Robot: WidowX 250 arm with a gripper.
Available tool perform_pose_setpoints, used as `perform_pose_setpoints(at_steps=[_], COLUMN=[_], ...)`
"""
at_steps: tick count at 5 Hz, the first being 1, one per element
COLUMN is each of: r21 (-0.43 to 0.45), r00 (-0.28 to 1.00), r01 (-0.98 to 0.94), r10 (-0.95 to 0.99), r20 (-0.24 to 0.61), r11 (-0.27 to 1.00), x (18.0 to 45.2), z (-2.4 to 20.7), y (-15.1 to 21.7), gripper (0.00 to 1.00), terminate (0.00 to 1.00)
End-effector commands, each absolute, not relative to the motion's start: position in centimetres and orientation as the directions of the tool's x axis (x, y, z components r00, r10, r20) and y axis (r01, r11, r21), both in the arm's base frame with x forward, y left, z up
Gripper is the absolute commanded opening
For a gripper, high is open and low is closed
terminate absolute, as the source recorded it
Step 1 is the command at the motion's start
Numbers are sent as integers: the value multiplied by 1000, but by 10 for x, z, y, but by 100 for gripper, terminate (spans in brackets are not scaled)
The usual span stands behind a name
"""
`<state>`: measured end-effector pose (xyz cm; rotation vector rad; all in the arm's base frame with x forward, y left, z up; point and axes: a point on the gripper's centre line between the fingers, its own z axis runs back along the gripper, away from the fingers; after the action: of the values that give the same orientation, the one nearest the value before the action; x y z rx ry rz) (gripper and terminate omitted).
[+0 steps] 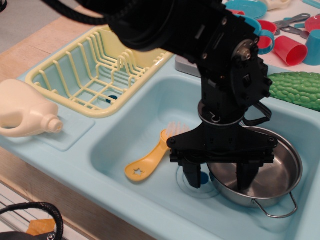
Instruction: Put pot or pan from sink into drying rack
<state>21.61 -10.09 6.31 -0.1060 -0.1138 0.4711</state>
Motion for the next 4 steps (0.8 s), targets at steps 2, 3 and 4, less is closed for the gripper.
perform_pose_setpoints(at_steps=[2, 3, 4], r21=[-142, -128, -145], r00=[882, 867, 830], r01=[-448, -480, -523], r10=[462, 492, 541], r20=[94, 80, 139], r11=[883, 868, 840], x=[217, 210, 200], z=[66, 73, 86], y=[-101, -100, -93], gripper=[0, 0, 0], terminate=[0, 0, 0])
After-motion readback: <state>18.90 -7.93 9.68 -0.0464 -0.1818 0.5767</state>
